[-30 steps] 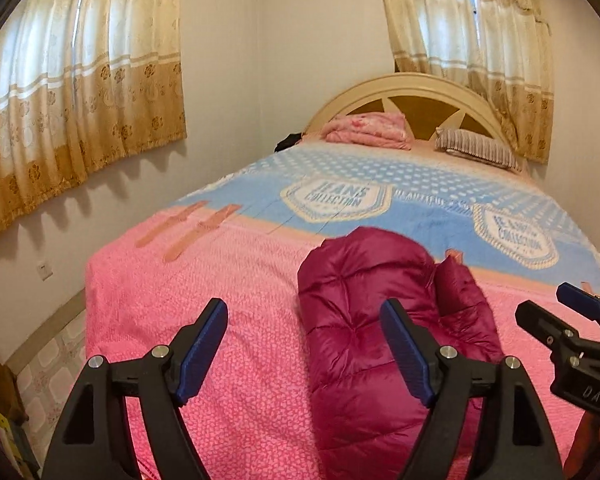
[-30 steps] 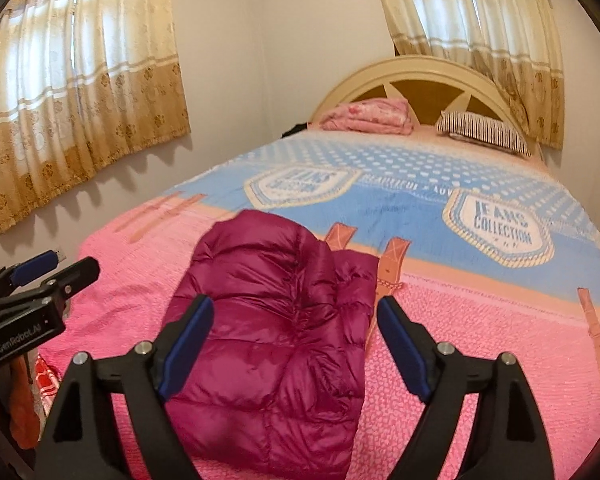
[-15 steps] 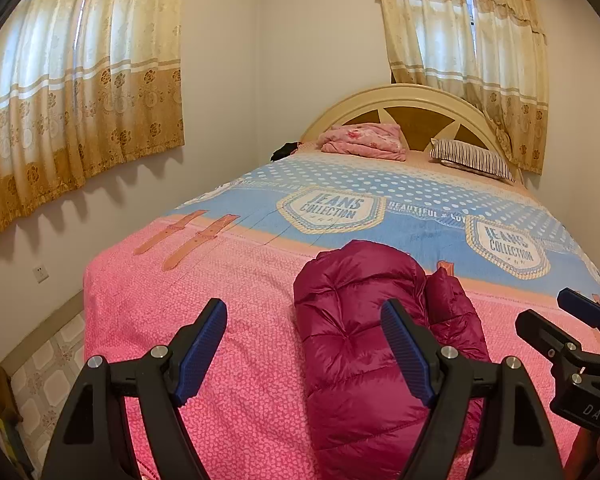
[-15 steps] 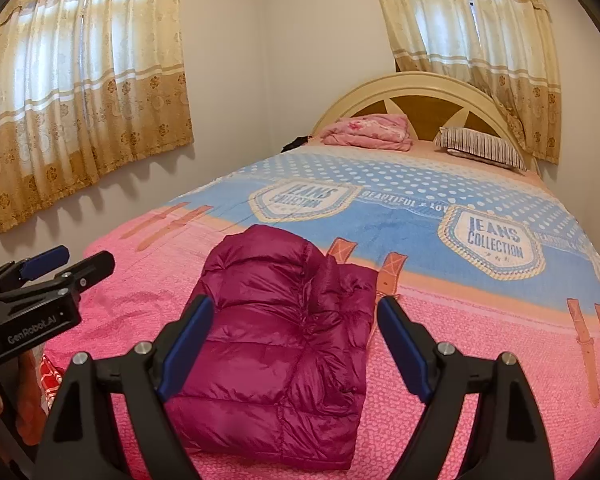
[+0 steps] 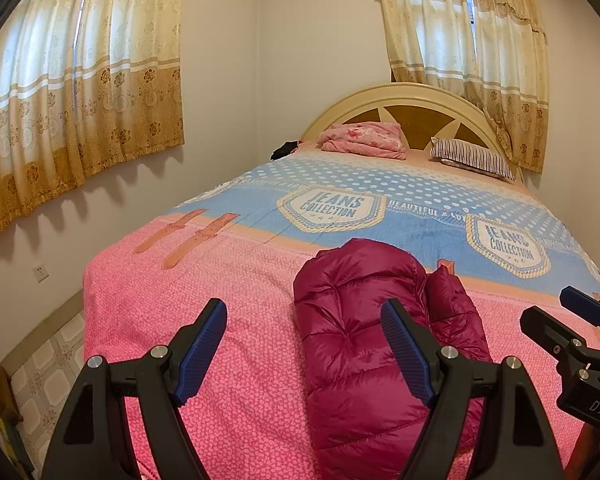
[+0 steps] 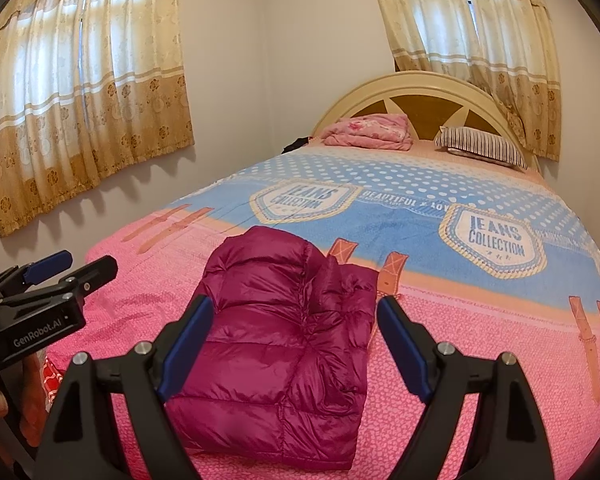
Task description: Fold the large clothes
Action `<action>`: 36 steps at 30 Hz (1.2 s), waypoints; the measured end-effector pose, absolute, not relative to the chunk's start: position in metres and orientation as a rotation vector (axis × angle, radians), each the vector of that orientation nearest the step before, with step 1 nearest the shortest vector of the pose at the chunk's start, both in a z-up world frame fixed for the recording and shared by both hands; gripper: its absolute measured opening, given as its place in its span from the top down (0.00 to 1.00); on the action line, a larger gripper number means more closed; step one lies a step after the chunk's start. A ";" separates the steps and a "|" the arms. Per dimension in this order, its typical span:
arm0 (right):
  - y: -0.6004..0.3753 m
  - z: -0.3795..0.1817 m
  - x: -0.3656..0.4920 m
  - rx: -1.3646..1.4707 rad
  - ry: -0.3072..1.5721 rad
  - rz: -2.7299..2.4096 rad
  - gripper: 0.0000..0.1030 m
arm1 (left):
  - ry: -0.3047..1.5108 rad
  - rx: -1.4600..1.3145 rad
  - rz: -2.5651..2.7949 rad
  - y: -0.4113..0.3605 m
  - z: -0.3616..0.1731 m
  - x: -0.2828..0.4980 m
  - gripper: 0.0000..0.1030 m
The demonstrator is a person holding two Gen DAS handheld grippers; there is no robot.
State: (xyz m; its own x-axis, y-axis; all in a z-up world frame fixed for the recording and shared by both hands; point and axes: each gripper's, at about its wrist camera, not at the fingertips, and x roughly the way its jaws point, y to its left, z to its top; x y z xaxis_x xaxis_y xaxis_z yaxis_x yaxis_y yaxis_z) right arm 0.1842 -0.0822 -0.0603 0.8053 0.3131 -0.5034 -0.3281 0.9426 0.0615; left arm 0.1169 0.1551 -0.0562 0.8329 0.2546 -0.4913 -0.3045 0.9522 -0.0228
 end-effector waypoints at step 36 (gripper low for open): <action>-0.089 -0.060 0.180 -0.010 0.521 0.340 0.16 | 0.527 -0.086 0.273 0.150 -0.059 0.120 0.19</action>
